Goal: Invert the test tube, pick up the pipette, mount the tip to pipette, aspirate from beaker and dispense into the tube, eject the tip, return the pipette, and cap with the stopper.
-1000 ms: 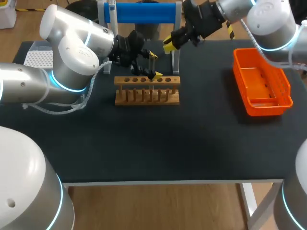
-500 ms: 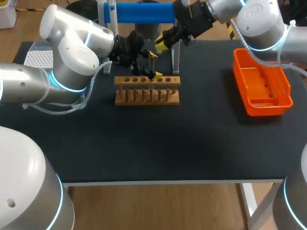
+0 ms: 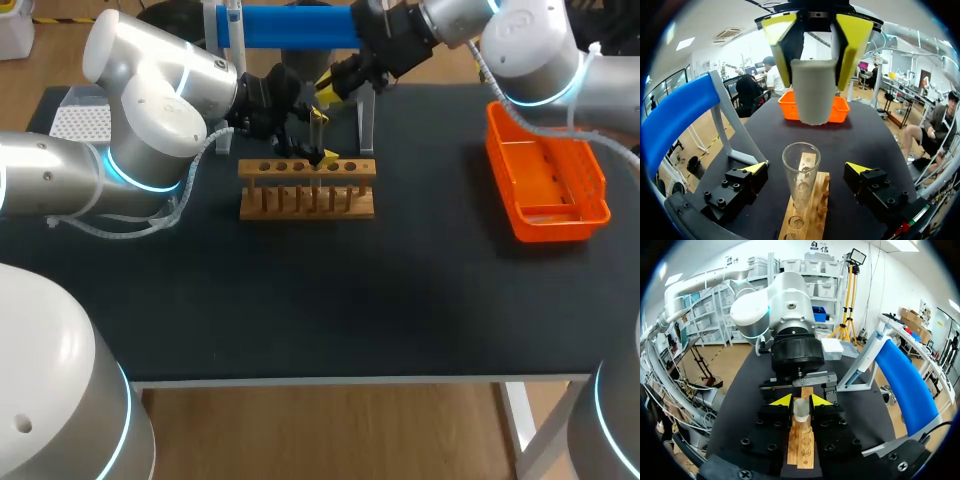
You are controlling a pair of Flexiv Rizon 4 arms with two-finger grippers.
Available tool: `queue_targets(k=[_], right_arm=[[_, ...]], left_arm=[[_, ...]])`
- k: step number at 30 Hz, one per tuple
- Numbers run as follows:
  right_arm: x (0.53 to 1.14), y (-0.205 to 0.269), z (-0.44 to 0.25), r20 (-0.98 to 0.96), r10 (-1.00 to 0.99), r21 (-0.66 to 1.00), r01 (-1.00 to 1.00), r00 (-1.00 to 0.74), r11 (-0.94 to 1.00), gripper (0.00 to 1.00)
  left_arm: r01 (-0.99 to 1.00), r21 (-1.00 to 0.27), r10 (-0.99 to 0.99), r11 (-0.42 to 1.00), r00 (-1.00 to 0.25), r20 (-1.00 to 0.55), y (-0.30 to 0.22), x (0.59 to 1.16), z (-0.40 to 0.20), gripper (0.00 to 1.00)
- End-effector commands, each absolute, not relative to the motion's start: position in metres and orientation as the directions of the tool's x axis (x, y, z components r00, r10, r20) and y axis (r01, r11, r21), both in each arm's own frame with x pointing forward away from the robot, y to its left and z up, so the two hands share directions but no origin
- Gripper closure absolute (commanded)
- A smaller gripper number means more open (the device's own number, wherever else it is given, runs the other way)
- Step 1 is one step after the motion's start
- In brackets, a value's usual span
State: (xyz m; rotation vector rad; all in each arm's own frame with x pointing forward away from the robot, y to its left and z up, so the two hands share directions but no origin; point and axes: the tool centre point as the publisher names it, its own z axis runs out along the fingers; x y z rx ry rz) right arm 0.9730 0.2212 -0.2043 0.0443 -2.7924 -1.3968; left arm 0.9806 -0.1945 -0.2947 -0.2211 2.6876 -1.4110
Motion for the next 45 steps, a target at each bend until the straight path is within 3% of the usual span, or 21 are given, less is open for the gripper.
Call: queue_targets(k=[1, 45], right_arm=[[0.976, 0.224, -0.206, 0.008, -0.038, 0.799, -0.016, -0.999, 0.601, 1.00], [0.977, 0.229, -0.222, 0.034, -0.042, 0.799, 0.002, -0.999, 0.602, 1.00]], left_arm=[[-0.083, -0.823, -0.171, 0.562, -0.985, -0.018, -0.194, 0.981, -0.294, 0.00], [-0.083, -0.823, -0.171, 0.562, -0.985, -0.018, -0.194, 0.981, -0.294, 0.00]])
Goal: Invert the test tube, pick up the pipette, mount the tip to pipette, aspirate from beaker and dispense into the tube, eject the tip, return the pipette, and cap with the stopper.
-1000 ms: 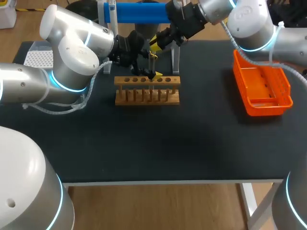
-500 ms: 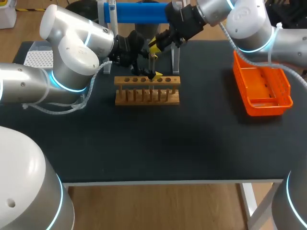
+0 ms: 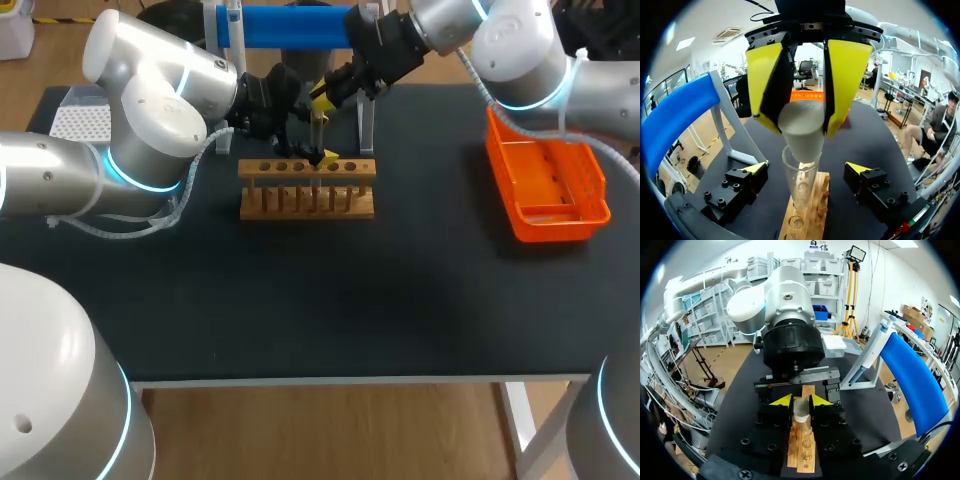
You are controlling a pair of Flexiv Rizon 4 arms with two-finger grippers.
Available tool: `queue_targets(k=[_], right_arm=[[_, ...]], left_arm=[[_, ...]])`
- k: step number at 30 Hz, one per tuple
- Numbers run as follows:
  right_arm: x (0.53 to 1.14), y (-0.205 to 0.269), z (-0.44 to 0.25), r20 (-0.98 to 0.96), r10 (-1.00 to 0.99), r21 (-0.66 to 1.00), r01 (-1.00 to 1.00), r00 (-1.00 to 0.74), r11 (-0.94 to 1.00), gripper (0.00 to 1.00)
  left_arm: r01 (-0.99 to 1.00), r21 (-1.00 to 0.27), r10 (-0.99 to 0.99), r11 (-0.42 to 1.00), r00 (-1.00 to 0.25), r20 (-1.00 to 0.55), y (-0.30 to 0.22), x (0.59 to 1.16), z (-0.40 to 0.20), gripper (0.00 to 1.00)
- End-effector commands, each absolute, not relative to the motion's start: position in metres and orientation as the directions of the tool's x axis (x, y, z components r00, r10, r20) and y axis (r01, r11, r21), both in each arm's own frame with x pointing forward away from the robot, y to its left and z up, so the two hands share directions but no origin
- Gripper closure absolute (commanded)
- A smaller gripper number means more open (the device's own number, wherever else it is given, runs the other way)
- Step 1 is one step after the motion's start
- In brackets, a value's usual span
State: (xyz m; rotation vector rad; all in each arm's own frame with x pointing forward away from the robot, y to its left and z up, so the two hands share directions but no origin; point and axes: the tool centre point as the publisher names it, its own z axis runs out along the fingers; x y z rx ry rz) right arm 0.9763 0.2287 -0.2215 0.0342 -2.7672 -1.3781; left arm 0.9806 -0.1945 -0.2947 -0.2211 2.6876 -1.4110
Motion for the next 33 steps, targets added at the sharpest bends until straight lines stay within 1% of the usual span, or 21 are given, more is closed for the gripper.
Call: queue_targets(k=[1, 33], right_arm=[[0.9767, 0.2292, -0.2215, 0.033, -0.041, 0.799, 0.002, -0.999, 0.601, 1.00], [0.9765, 0.2304, -0.2246, 0.035, -0.044, 0.800, 0.002, -0.998, 0.600, 1.00]], left_arm=[[-0.083, -0.823, -0.171, 0.562, -0.985, -0.018, -0.1941, 0.9810, -0.2943, 0.00], [-0.083, -0.823, -0.171, 0.562, -0.985, -0.018, -0.1941, 0.9810, -0.2943, 0.00]])
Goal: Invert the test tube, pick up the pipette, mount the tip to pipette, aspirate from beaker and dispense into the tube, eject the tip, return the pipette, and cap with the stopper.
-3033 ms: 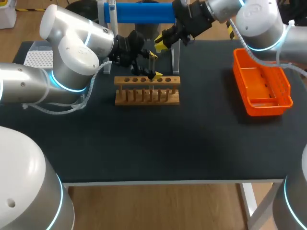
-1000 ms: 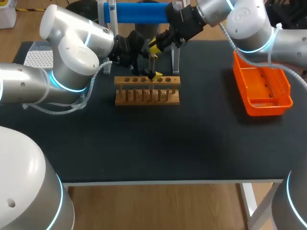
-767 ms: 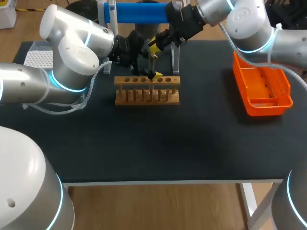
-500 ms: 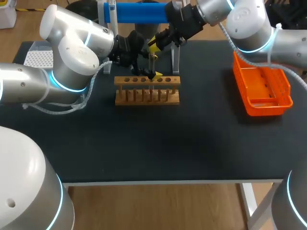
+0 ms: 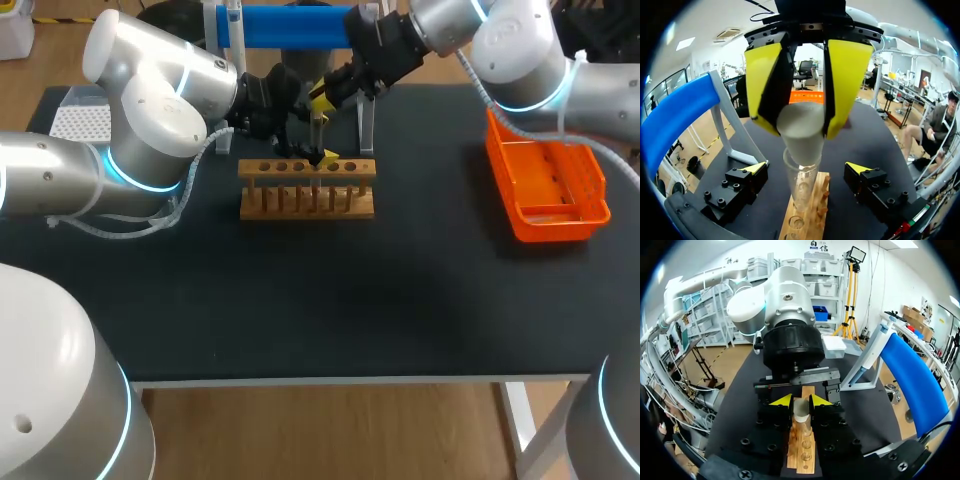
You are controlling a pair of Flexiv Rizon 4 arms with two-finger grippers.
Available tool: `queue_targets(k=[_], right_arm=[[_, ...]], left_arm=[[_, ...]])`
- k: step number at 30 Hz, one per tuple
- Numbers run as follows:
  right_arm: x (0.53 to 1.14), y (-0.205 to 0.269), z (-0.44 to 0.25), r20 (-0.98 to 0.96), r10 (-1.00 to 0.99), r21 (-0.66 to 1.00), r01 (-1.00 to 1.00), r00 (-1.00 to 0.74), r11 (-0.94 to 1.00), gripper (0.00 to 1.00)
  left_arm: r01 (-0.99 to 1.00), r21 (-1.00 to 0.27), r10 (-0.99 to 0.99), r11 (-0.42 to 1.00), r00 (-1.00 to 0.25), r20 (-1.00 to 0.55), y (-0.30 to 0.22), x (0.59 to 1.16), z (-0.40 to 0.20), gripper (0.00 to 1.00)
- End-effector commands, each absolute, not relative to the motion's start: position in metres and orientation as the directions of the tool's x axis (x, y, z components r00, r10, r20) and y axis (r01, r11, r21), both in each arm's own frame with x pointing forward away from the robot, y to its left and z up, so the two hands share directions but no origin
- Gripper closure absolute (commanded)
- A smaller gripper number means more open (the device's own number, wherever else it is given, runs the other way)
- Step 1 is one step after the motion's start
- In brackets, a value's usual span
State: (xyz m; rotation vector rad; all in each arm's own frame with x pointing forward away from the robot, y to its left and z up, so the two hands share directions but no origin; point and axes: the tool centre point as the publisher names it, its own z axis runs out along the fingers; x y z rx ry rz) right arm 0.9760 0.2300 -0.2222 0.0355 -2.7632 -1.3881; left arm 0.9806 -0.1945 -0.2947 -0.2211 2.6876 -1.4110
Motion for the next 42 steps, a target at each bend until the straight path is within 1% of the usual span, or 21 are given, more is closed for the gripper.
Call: queue_targets(k=[1, 19, 42], right_arm=[[0.976, 0.230, -0.225, 0.035, -0.044, 0.800, 0.002, -0.998, 0.600, 1.00], [0.977, 0.231, -0.223, 0.034, -0.038, 0.806, 0.005, -0.999, 0.591, 1.00], [0.973, 0.230, -0.241, 0.042, -0.041, 0.782, 0.008, -0.998, 0.623, 1.00]], left_arm=[[-0.083, -0.823, -0.171, 0.562, -0.985, -0.018, -0.194, 0.981, -0.294, 0.00], [-0.083, -0.823, -0.171, 0.562, -0.985, -0.018, -0.194, 0.981, -0.294, 0.00], [-0.083, -0.823, -0.171, 0.562, -0.985, -0.018, -0.194, 0.981, -0.294, 0.00]])
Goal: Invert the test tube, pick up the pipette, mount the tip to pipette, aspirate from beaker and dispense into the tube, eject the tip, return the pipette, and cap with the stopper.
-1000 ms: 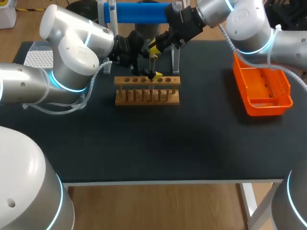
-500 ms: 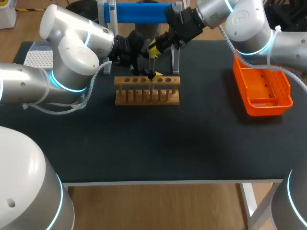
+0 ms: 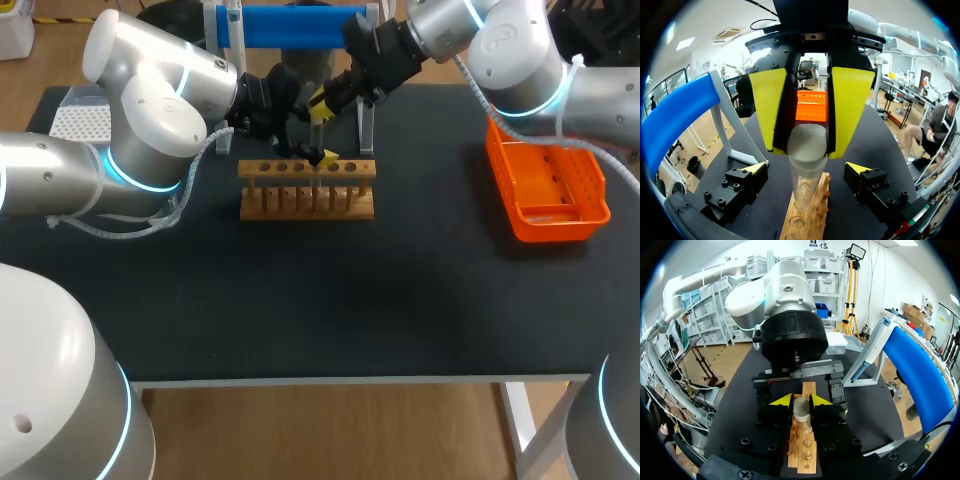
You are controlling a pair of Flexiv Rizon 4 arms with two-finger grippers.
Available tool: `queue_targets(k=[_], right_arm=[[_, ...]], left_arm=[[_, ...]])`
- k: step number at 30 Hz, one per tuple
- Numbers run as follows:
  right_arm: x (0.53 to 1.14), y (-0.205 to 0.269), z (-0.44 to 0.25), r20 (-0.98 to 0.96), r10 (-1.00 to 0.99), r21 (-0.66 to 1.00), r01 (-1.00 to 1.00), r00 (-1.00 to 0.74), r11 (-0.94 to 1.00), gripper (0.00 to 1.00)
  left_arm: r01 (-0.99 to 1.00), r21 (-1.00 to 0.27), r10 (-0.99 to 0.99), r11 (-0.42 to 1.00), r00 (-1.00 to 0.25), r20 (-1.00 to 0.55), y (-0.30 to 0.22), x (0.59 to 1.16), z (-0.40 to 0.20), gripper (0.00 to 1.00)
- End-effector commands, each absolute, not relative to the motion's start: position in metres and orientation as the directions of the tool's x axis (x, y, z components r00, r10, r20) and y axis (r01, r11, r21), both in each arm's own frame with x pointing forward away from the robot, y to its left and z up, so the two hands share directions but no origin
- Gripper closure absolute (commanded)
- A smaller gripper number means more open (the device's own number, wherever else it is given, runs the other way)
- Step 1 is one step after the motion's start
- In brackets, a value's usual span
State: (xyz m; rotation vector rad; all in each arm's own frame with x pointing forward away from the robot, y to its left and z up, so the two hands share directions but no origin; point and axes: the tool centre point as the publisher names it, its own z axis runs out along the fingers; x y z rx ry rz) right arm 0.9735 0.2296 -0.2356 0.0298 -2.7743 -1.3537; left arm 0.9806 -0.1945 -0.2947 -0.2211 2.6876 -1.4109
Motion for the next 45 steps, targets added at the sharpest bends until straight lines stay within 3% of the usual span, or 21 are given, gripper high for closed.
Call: queue_targets(k=[1, 3, 4, 5, 6, 7, 28, 29, 30, 31, 32, 45], right_arm=[[0.973, 0.230, -0.242, 0.042, -0.041, 0.780, 0.007, -0.998, 0.626, 1.00], [0.973, 0.230, -0.243, 0.042, -0.042, 0.777, 0.006, -0.998, 0.630, 0.96], [0.973, 0.230, -0.244, 0.042, -0.042, 0.776, 0.006, -0.998, 0.631, 0.71], [0.973, 0.229, -0.244, 0.043, -0.039, 0.776, 0.009, -0.998, 0.631, 0.51], [0.973, 0.229, -0.244, 0.043, -0.037, 0.779, 0.010, -0.998, 0.627, 0.44], [0.974, 0.227, -0.243, 0.039, -0.033, 0.790, 0.011, -0.999, 0.612, 0.00], [0.968, 0.204, -0.214, -0.024, -0.059, 0.965, -0.039, -0.998, 0.260, 0.00], [0.967, 0.203, -0.213, -0.026, -0.061, 0.969, -0.040, -0.998, 0.243, 0.38], [0.967, 0.203, -0.212, -0.025, -0.066, 0.974, -0.039, -0.997, 0.223, 0.62], [0.966, 0.204, -0.211, -0.027, -0.070, 0.976, -0.041, -0.997, 0.213, 0.93], [0.966, 0.204, -0.210, -0.029, -0.074, 0.978, -0.044, -0.997, 0.202, 1.00], [0.961, 0.214, -0.209, -0.008, -0.100, 0.992, -0.020, -0.995, 0.121, 1.00]], left_arm=[[-0.083, -0.823, -0.171, 0.562, -0.985, -0.018, -0.194, 0.981, -0.294, 0.00], [-0.083, -0.823, -0.171, 0.562, -0.985, -0.018, -0.194, 0.981, -0.294, 0.00], [-0.083, -0.823, -0.171, 0.562, -0.985, -0.018, -0.194, 0.981, -0.294, 0.00], [-0.083, -0.823, -0.171, 0.562, -0.985, -0.018, -0.194, 0.981, -0.294, 0.00], [-0.083, -0.823, -0.171, 0.562, -0.985, -0.018, -0.194, 0.981, -0.294, 0.00], [-0.083, -0.823, -0.171, 0.562, -0.985, -0.018, -0.194, 0.981, -0.294, 0.00], [-0.083, -0.823, -0.171, 0.562, -0.985, -0.018, -0.194, 0.981, -0.294, 0.00], [-0.083, -0.823, -0.171, 0.562, -0.985, -0.018, -0.194, 0.981, -0.294, 0.00], [-0.083, -0.823, -0.171, 0.562, -0.985, -0.018, -0.194, 0.981, -0.294, 0.00], [-0.083, -0.823, -0.171, 0.562, -0.985, -0.018, -0.194, 0.981, -0.294, 0.00], [-0.083, -0.823, -0.171, 0.562, -0.985, -0.018, -0.194, 0.981, -0.294, 0.00], [-0.083, -0.823, -0.171, 0.562, -0.985, -0.018, -0.194, 0.981, -0.294, 0.00]])
